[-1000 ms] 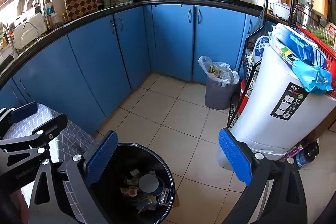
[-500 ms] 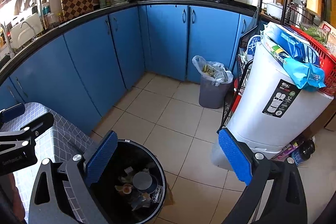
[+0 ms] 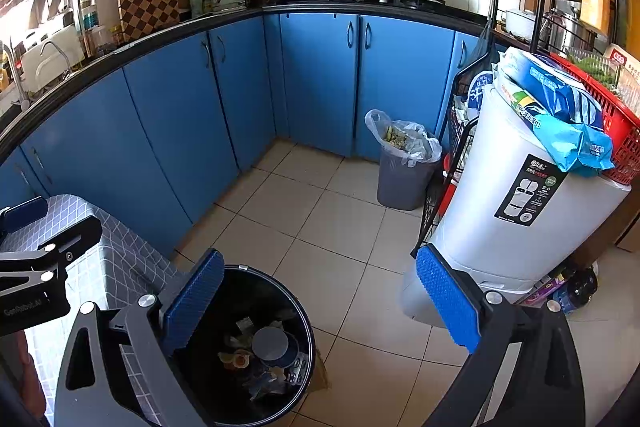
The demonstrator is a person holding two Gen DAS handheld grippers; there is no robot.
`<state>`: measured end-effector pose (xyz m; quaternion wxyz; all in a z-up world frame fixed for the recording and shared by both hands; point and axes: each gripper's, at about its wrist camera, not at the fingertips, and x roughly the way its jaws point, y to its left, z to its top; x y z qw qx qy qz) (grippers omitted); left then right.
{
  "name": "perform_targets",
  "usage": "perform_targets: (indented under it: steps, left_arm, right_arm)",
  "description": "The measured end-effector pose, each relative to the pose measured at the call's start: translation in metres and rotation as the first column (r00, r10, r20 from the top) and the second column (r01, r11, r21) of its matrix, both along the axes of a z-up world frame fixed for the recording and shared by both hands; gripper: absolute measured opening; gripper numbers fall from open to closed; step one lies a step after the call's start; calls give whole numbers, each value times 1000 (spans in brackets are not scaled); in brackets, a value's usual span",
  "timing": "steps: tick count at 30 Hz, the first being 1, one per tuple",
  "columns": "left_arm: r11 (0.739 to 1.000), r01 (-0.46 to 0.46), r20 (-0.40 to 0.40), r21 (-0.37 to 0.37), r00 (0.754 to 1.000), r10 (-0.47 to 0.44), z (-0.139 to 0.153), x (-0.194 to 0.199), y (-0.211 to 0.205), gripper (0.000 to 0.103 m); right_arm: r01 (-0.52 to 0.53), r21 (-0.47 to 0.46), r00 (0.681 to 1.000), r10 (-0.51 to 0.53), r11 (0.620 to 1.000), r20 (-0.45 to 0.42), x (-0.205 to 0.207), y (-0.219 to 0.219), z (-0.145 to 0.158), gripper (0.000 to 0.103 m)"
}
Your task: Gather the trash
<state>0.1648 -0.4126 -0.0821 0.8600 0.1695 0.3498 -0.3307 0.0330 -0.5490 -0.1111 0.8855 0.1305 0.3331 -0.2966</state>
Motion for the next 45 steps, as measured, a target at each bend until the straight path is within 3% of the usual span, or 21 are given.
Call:
perform_targets:
  steps: [7,16,23,45]
  left_arm:
    - [1000,5,-6,-17,1000,-5,2,-2,2,100]
    - [1000,-13,12,22,1000,13,0,-3,3,100]
    - [1000,-8,-18,-13,1000,8,0,2,8,100]
    - [1000,9,-15,-20,1000,-9,2,-2,9,100]
  right_arm:
    - [-2,-7,1000,2,1000,0,0,2,2,94]
    - [-9,-4,1000,9,1000,5,0,3,5,94]
    - [-13,-1,1000,13,1000,6,0,5,5,94]
    - [-20,2,1000,20,1000,4,1,8,5,94]
